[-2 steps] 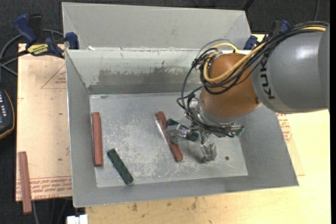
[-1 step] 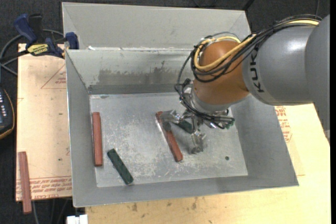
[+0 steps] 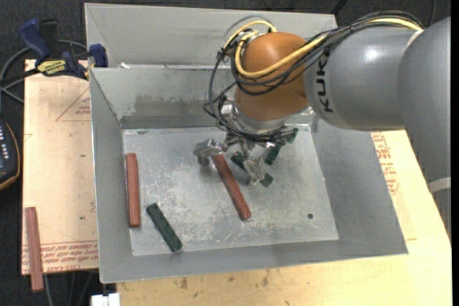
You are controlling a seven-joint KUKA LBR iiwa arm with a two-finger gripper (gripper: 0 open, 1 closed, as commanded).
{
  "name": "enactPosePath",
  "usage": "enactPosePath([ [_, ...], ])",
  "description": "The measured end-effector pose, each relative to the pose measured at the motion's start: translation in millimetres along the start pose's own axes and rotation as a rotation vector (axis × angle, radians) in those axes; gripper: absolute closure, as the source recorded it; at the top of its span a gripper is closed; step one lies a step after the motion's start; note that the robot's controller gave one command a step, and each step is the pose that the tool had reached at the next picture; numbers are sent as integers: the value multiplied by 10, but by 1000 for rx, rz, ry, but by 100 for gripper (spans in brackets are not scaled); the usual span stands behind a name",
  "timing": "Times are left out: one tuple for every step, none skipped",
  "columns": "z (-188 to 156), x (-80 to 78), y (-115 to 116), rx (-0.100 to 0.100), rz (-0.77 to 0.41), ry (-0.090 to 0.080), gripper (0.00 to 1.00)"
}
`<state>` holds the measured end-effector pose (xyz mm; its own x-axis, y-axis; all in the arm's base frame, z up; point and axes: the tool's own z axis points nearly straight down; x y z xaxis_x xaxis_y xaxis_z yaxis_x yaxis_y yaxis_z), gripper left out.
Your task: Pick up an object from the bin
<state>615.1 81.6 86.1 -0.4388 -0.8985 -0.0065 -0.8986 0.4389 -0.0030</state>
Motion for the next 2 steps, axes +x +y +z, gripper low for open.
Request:
enactPosePath([
  [163,215,-162,-2,-23,4,0],
  [154,809,-665,2,-14,4,0],
])
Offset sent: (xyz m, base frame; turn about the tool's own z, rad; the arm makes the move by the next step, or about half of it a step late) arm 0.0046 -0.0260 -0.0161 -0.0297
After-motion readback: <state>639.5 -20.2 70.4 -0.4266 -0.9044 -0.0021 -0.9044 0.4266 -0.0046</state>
